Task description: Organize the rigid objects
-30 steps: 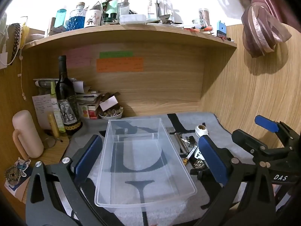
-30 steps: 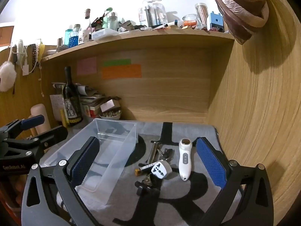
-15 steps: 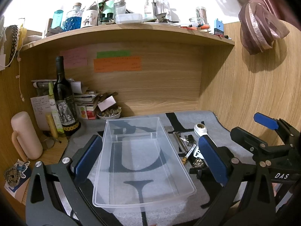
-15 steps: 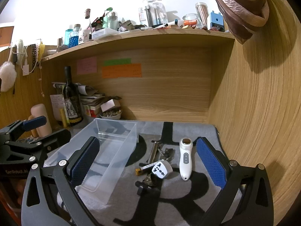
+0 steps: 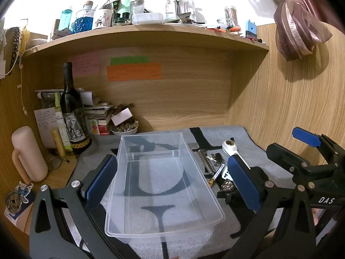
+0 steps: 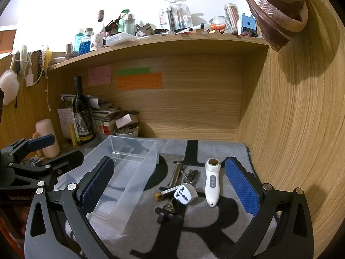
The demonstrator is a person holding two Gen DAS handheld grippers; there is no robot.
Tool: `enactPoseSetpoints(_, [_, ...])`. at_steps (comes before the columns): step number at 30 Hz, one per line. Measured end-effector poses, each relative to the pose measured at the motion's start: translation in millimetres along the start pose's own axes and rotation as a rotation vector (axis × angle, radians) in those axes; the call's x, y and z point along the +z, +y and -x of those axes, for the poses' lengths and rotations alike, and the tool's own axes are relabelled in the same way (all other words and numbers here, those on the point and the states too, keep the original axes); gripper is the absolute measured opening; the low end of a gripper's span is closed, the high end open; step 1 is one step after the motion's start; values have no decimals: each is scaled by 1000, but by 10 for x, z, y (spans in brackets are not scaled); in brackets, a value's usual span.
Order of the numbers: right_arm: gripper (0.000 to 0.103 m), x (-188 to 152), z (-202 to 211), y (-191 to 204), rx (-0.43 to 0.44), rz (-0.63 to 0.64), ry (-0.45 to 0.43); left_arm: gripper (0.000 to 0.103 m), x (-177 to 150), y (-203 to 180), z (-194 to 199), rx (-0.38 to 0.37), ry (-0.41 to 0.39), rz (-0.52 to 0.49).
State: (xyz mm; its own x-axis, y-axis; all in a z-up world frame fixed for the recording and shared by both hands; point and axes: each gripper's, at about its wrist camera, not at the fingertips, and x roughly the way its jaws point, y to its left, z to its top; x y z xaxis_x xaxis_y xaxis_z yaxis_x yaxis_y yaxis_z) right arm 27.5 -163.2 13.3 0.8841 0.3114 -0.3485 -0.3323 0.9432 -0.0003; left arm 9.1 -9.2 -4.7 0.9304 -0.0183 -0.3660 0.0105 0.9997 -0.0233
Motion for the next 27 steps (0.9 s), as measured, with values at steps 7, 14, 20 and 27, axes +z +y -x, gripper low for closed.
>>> enactPoseSetpoints(7, [103, -7, -5, -1, 1, 1, 0, 103, 2, 5, -10, -5, 0, 0])
enactPoseSetpoints(14, [103, -5, -2, 0, 1, 1, -1, 103, -2, 1, -2, -3, -2, -1])
enactPoseSetpoints(20, [103, -2, -5, 9, 1, 2, 0, 103, 1, 3, 8, -3, -5, -1])
enactPoseSetpoints(27, [103, 12, 2, 16, 10, 3, -2, 103, 9, 19, 21, -7, -4, 5])
